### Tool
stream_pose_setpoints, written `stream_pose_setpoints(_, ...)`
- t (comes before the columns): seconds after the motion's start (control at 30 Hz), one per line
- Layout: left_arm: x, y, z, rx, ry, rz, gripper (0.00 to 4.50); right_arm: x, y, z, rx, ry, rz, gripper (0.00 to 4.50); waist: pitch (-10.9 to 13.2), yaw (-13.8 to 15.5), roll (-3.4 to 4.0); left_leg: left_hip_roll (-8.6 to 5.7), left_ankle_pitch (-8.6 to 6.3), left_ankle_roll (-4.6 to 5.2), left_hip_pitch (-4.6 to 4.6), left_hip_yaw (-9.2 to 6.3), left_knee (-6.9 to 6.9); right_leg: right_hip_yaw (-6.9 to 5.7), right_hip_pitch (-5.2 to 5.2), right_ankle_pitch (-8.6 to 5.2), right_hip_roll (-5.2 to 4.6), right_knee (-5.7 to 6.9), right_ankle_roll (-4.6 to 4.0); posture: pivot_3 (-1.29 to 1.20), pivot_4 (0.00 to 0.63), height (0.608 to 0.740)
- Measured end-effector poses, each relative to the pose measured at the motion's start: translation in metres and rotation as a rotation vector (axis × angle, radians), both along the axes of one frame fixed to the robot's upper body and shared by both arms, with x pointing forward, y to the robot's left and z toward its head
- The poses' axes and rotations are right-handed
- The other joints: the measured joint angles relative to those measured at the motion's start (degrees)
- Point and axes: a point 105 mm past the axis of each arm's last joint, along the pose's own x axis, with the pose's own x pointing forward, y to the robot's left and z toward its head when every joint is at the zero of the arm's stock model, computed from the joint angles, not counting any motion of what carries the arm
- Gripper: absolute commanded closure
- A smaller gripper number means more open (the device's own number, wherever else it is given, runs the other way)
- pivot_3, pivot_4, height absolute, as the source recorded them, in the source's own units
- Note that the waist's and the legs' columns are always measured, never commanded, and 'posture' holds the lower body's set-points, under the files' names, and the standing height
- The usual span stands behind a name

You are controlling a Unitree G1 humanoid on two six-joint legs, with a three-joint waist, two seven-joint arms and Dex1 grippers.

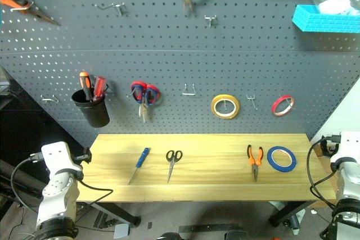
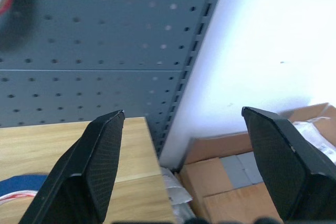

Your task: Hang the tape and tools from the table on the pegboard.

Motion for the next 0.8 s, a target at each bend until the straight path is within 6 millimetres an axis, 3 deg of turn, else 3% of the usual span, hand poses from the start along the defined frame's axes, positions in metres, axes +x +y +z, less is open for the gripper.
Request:
stream_pose_setpoints(0.6, -0.011, -0.004, -0.016, -0.025, 0.079, -0.028, 0.06, -0.007, 0.0, -0.008, 0.026, 0.009, 0.009, 0.84, -0.01, -0.69, -0.01, 0.0, 0.0, 0.01, 0.01, -0.02, 0.0, 0.0, 0.03, 0.0, 0.0, 0.01, 0.01, -0.04, 0.015, 0.74)
stream_pose_setpoints(0.8, -0.012, -0.001, -0.006, -0.038, 0.052, -0.011, 0.06, -0.02, 0.018, -0.018, 0.042, 0.054, 0.12, 0.84, 0.02, -0.56, -0.03, 0.01, -0.02, 0.03, 0.0, -0.03, 0.01, -0.02, 0.04, -0.01, -0.01, 0.0, 0.03, -0.07, 0.039, 0.74)
